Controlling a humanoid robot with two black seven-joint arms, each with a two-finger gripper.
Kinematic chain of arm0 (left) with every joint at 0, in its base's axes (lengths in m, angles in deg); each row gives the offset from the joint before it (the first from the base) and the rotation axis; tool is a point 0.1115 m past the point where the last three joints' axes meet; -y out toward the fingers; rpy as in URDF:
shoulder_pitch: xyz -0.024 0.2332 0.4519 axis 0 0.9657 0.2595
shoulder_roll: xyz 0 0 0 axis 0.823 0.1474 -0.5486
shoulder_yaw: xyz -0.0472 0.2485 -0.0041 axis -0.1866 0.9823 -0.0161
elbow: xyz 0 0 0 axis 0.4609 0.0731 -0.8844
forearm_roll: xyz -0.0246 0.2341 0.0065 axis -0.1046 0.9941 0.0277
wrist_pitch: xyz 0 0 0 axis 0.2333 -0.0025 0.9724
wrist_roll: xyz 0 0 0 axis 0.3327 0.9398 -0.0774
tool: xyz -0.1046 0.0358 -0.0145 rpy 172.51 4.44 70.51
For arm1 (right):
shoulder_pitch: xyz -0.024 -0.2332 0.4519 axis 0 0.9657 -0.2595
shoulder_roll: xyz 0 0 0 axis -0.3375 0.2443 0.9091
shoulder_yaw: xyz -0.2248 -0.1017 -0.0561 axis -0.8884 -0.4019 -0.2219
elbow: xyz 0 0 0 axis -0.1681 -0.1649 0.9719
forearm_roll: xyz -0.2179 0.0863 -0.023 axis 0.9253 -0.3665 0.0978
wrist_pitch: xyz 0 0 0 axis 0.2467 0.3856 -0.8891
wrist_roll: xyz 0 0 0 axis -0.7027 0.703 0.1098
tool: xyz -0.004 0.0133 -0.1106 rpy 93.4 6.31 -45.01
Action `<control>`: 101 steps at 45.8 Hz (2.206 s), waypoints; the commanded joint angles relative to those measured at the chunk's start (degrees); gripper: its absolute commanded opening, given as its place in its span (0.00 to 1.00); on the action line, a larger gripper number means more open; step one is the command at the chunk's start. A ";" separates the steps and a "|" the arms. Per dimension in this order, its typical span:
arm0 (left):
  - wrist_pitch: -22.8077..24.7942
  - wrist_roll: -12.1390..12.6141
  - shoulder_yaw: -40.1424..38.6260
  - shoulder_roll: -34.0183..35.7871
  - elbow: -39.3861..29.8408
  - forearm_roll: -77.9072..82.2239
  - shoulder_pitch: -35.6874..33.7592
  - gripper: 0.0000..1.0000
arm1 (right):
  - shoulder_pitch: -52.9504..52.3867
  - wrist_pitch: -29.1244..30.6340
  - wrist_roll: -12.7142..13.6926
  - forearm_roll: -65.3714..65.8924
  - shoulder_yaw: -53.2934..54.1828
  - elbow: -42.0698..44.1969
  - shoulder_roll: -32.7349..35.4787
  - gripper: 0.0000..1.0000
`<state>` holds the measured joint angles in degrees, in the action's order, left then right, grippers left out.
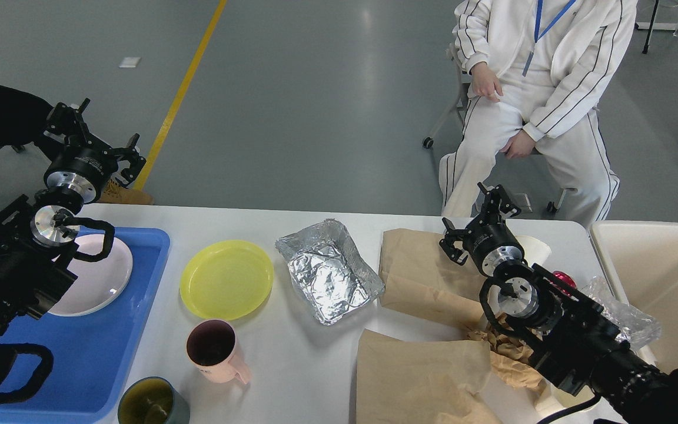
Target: Tidy desktop
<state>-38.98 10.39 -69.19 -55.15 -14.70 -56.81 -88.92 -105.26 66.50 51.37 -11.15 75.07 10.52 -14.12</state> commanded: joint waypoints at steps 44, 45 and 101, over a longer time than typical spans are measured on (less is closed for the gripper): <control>30.16 1.06 84.28 12.37 -2.54 4.29 -15.30 0.96 | 0.00 0.00 0.00 0.04 0.00 0.00 0.00 1.00; 30.16 1.06 85.77 12.37 -2.71 5.00 -15.74 0.96 | 0.00 0.00 0.00 0.04 0.00 0.00 0.00 1.00; 30.16 0.80 117.96 -8.89 -38.13 29.00 -42.38 0.96 | 0.00 0.00 0.00 -0.05 0.00 0.00 0.00 1.00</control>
<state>-8.83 11.26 48.92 -62.40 -52.83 -27.79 -133.75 -105.26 66.50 51.39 -11.14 75.07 10.52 -14.12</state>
